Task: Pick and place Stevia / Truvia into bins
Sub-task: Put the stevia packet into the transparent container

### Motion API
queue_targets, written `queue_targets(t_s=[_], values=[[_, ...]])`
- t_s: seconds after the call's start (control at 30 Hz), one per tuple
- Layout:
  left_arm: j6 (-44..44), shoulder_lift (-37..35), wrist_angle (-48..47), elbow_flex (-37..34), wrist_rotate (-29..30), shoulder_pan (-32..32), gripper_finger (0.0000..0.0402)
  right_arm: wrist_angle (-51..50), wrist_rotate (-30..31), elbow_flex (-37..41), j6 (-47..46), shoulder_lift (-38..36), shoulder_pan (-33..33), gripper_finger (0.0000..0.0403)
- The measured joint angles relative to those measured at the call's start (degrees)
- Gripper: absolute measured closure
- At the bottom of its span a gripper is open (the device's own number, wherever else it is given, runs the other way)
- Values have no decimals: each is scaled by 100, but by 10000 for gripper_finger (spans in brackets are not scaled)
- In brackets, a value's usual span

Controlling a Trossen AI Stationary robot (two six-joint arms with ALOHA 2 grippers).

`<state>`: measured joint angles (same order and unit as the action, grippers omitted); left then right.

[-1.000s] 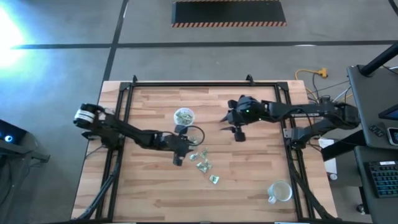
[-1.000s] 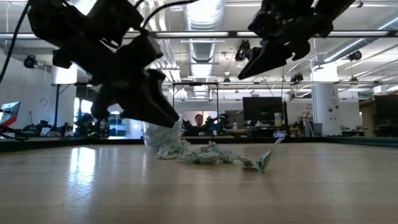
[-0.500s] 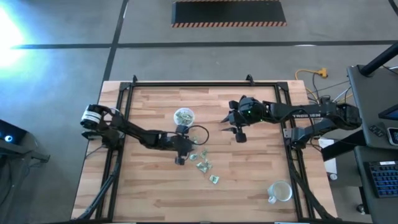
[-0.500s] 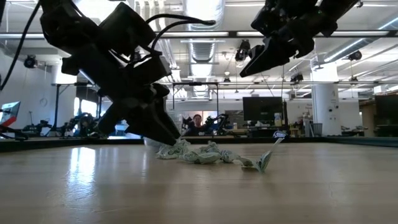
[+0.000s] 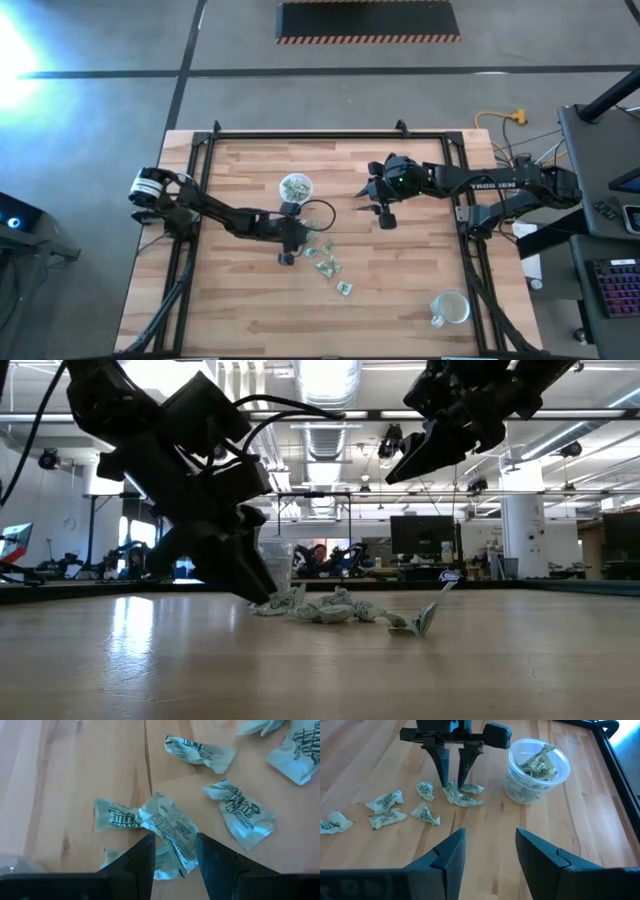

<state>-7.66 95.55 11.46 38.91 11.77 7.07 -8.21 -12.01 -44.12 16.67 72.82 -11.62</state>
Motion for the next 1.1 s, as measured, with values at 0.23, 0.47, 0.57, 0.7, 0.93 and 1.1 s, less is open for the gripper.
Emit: queue_targets(t_s=[0.23, 0.47, 0.57, 0.7, 0.93, 1.1], values=[[-17, 0, -7, -4, -204, 0, 277, 0, 0, 0, 2, 0, 0, 241], [-132, 0, -13, -6, -251, 0, 328, 0, 0, 0, 2, 2, 0, 241], [-267, 0, -9, -6, -257, 4, 366, 0, 0, 0, 4, 2, 0, 241], [-360, -49, -7, -8, -256, 4, 397, 0, 0, 0, 4, 2, 0, 241], [-376, -203, 4, -10, -254, 7, 394, 0, 2, 0, 4, 2, 0, 241], [-479, -460, -17, -16, 22, 11, 394, 0, 2, 0, 4, 2, 0, 241]])
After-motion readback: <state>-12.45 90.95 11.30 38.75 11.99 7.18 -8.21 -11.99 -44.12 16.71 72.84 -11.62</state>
